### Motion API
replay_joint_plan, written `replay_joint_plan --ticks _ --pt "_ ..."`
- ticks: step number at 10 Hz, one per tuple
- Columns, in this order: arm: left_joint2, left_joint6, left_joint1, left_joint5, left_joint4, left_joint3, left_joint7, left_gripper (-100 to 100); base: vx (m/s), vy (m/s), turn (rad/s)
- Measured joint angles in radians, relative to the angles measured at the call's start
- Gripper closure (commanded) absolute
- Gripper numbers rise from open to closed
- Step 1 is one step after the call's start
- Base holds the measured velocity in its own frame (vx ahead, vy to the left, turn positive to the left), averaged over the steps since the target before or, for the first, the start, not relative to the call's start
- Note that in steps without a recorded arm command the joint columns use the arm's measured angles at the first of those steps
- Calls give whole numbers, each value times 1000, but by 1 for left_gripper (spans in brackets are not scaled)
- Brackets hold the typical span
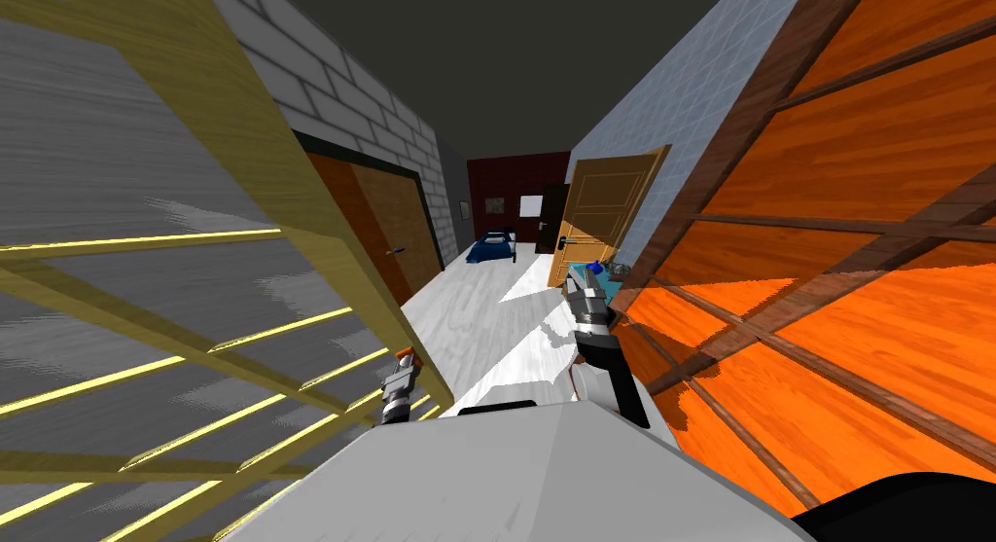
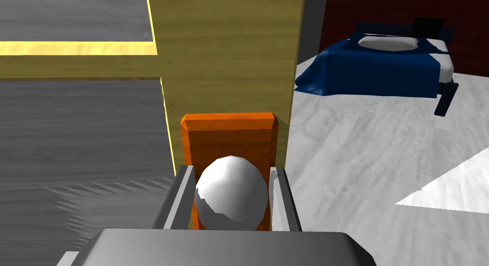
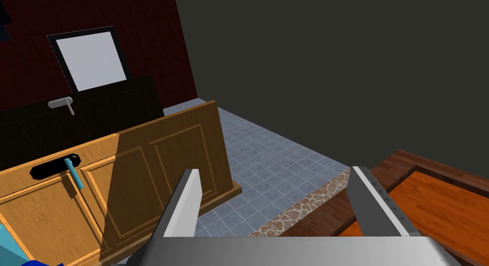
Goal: Push the door open
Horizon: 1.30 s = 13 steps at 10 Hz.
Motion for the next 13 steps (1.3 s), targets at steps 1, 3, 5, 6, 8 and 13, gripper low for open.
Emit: replay_joint_plan --ticks 1,3,5,6,8,13 --pt "-9 -1 2 4 -3 15 -11 100 114 39 -75" --pt "-30 3 19 15 -19 54 -36 100 125 49 -56" --pt "-46 7 28 25 -33 87 -60 100 101 29 -43" --pt "-54 4 28 28 -29 102 -67 100 96 54 -50" --pt "-72 2 35 35 -32 131 -81 100 84 47 -49" --pt "-114 -6 34 50 -24 193 -115 100 78 35 -35"
